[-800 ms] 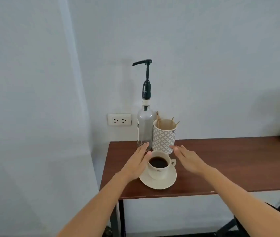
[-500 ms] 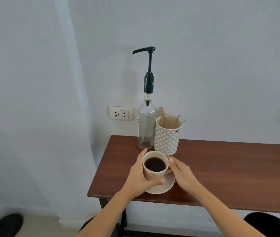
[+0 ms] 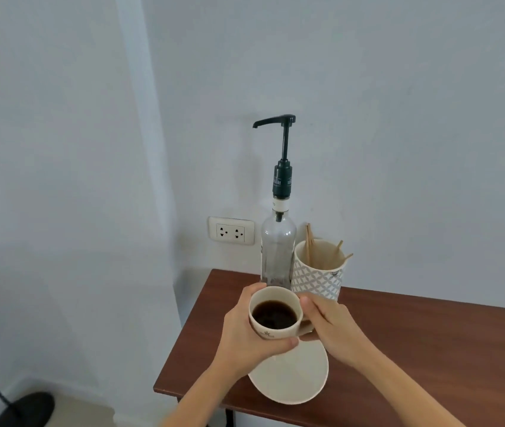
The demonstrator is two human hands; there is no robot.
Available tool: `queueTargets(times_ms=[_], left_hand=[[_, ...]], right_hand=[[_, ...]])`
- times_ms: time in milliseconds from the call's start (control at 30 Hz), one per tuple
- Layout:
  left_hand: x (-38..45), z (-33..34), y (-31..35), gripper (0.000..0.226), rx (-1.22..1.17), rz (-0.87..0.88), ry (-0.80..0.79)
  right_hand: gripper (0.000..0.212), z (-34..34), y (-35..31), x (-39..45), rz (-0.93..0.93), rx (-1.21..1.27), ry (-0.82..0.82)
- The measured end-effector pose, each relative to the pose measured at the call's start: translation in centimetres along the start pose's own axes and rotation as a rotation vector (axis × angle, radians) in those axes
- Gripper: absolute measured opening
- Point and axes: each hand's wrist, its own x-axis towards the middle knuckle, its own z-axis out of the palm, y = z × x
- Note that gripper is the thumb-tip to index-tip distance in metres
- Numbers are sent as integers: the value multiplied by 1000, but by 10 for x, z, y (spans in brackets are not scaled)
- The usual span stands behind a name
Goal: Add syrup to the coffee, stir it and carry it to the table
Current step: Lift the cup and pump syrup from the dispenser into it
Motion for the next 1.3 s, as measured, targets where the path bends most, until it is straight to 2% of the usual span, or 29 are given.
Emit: queueTargets(times_ms=[167, 267, 333, 433, 500, 633, 733, 833, 967, 1100, 1300], left_hand=[[48, -32, 36, 84, 17, 49, 4], [82, -51, 56, 84, 17, 51, 48], [105, -62, 70, 89, 12, 38, 70], [136, -76, 87, 93, 14, 8, 90], [153, -82, 95, 89, 13, -2, 102], [179, -89, 104, 89, -11, -29, 129], [193, -93, 109, 92, -15, -29, 138], [201, -94, 112, 97, -27, -20, 142], [208, -97, 114, 99, -47, -14, 155], [212, -100, 118, 89, -73, -26, 139], [214, -97, 122, 98, -97, -29, 141]], right_hand=[[32, -22, -59, 30, -126, -75, 47], [21, -36, -98, 58, -249, -215, 284], [16, -47, -124, 81, -307, -131, 476], [27, -60, -163, 116, -346, -53, 605], [35, -63, -182, 136, -355, -61, 615], [32, -55, -203, 159, -336, -27, 579], [38, -46, -208, 170, -320, 128, 598], [33, -40, -209, 178, -329, 322, 652], [24, -34, -205, 190, -348, 432, 695], [18, -32, -205, 196, -379, 424, 720], [17, -31, -203, 197, -378, 387, 766]])
